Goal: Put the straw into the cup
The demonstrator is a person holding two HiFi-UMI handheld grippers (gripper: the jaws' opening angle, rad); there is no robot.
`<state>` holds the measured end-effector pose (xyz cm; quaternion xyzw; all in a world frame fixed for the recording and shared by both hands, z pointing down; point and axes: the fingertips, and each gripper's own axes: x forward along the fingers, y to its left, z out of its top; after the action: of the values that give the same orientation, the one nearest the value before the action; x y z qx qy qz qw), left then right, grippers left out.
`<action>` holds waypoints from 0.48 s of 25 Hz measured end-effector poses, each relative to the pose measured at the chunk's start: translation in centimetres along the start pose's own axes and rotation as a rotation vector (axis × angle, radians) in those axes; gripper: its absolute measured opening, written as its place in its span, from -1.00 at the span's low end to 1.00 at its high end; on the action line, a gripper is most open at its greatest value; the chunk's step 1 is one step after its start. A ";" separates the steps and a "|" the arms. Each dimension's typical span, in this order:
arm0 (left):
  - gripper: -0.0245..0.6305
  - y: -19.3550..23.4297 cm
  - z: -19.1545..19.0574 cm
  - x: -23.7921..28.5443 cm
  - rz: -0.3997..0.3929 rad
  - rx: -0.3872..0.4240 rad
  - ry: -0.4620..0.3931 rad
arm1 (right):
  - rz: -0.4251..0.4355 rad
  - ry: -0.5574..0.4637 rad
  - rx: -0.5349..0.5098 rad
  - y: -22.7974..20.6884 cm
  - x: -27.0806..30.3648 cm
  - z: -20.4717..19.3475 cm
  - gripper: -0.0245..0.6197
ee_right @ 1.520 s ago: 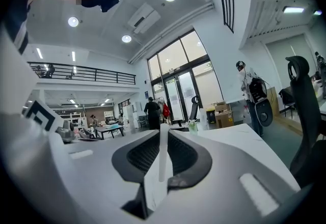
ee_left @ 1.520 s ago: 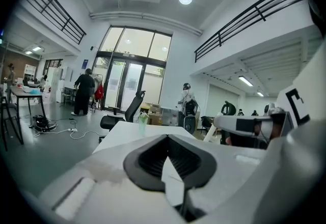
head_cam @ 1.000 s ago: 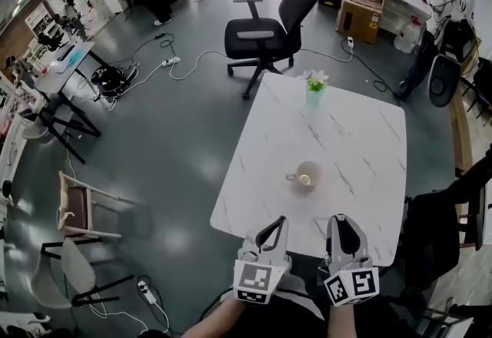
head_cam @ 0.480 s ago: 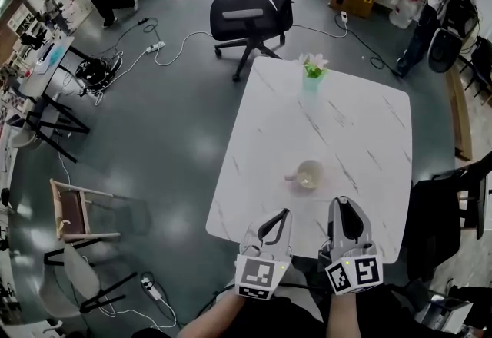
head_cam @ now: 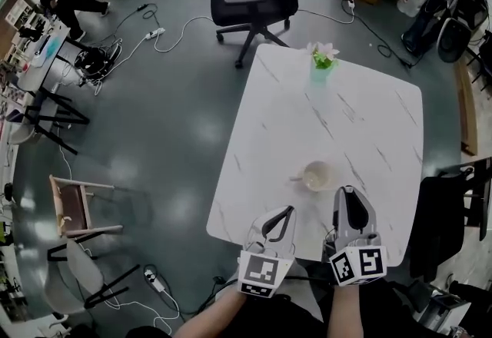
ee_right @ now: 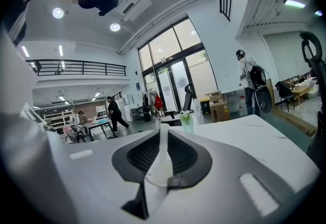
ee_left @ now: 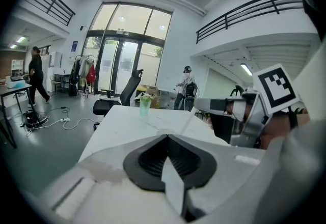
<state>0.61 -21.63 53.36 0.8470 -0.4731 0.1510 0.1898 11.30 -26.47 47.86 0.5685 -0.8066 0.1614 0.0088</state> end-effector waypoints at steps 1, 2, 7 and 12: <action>-0.92 0.1 -0.2 0.2 -0.001 -0.003 0.006 | -0.004 0.004 0.001 -0.2 0.4 -0.2 -0.77; -0.92 0.2 -0.4 0.4 -0.001 -0.007 0.012 | -0.008 0.009 0.003 -0.5 0.7 -0.5 -0.77; -0.92 1.0 -1.1 1.5 -0.004 -0.015 0.043 | -0.018 0.045 -0.002 -1.3 2.7 -1.8 -0.77; -0.92 1.9 -1.7 2.7 -0.001 -0.030 0.066 | -0.027 0.086 -0.002 -2.3 4.5 -3.8 -0.77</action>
<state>0.19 -23.70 56.39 0.8388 -0.4685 0.1714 0.2182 11.16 -30.20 52.88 0.5719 -0.7979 0.1849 0.0462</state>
